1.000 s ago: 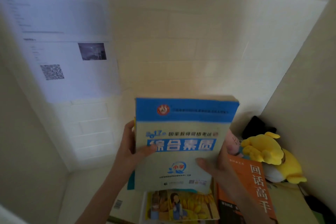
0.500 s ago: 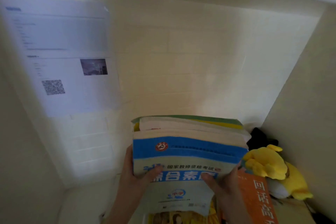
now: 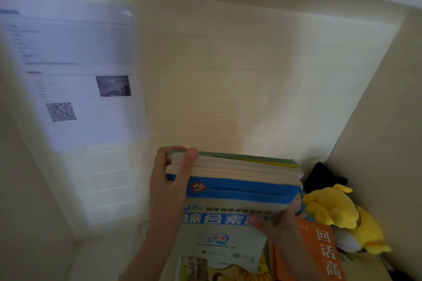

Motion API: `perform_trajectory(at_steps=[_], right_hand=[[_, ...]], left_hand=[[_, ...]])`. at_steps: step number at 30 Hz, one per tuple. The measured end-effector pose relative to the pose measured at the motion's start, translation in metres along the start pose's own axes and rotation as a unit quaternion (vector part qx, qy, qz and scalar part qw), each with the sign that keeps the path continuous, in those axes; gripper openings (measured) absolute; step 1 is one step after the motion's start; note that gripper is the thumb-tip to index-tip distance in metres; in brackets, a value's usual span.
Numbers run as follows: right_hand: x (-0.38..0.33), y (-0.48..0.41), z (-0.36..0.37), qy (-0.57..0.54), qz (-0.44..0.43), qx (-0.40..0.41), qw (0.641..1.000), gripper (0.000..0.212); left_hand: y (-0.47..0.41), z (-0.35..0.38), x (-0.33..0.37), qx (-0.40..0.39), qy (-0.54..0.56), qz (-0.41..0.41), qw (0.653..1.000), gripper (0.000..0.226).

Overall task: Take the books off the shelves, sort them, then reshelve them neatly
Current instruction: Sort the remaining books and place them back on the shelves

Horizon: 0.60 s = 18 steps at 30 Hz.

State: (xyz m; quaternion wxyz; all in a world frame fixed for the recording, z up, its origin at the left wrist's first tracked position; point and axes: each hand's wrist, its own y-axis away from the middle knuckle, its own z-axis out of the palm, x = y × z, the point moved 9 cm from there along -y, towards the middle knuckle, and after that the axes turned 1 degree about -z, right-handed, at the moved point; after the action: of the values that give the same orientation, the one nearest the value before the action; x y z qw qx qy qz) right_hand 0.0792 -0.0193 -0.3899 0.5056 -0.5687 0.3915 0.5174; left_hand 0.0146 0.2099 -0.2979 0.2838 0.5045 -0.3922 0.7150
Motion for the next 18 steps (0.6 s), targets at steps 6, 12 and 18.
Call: perform_trajectory(at_steps=[6, 12, 18], right_hand=[[0.005, 0.002, -0.007, -0.018, 0.021, 0.01, 1.0, 0.059], [-0.002, 0.0, 0.0, -0.01, 0.022, 0.001, 1.0, 0.043], [-0.011, -0.008, 0.001, 0.012, -0.009, 0.028, 0.999, 0.04]], left_hand=[[0.0, 0.005, 0.001, 0.0, -0.006, 0.003, 1.0, 0.018], [0.0, 0.001, -0.003, 0.036, 0.013, -0.019, 0.999, 0.02], [0.0, 0.0, 0.008, 0.061, 0.042, -0.01, 0.997, 0.027]])
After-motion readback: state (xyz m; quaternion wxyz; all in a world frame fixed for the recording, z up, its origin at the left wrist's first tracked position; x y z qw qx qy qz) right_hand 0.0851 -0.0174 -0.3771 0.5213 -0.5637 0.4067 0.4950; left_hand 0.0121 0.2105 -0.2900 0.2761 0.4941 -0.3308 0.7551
